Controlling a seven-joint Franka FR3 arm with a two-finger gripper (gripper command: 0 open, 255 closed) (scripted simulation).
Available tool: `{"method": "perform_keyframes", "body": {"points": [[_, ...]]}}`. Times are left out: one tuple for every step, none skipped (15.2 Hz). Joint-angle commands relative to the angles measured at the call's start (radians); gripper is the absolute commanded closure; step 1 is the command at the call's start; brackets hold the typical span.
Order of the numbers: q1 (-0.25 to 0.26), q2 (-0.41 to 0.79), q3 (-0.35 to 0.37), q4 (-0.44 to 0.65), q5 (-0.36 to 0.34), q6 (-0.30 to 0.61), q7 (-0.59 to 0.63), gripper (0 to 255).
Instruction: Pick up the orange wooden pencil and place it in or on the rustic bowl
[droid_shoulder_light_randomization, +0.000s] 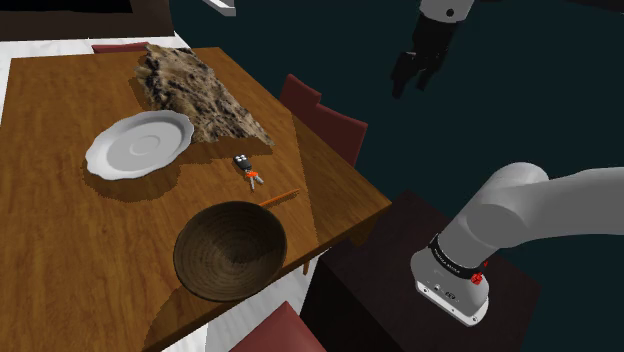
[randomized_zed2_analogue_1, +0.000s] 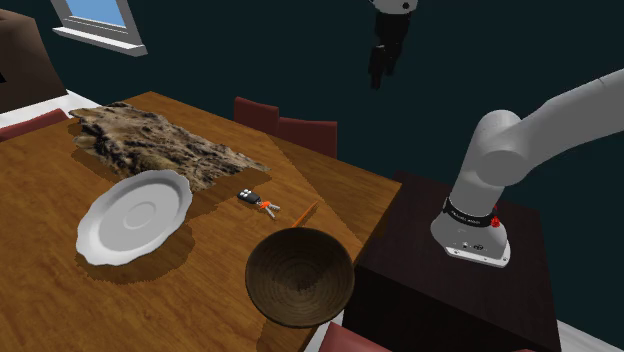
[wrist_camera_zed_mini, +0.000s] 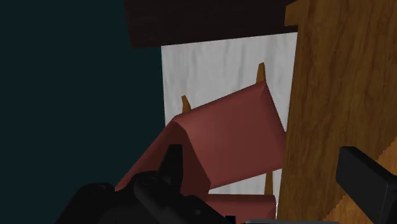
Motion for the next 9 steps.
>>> {"method": "perform_keyframes", "body": {"points": [[0.0,0.0,0.0,0.0,0.0,0.0,0.0,0],[0.016,0.032,-0.002,0.006,0.006,0.023,-0.027,0],[0.033,0.065,-0.005,0.012,0.011,0.045,-0.054,0],[0.049,0.097,-0.006,0.019,0.018,0.065,-0.081,0],[0.065,0.13,-0.007,0.028,0.024,0.085,-0.108,0],[0.081,0.162,-0.008,0.036,0.031,0.104,-0.135,0],[0.097,0.194,-0.008,0.046,0.038,0.122,-0.163,0],[0.112,0.226,-0.008,0.056,0.045,0.139,-0.19,0],[0.128,0.257,-0.008,0.067,0.053,0.155,-0.218,0]]}}
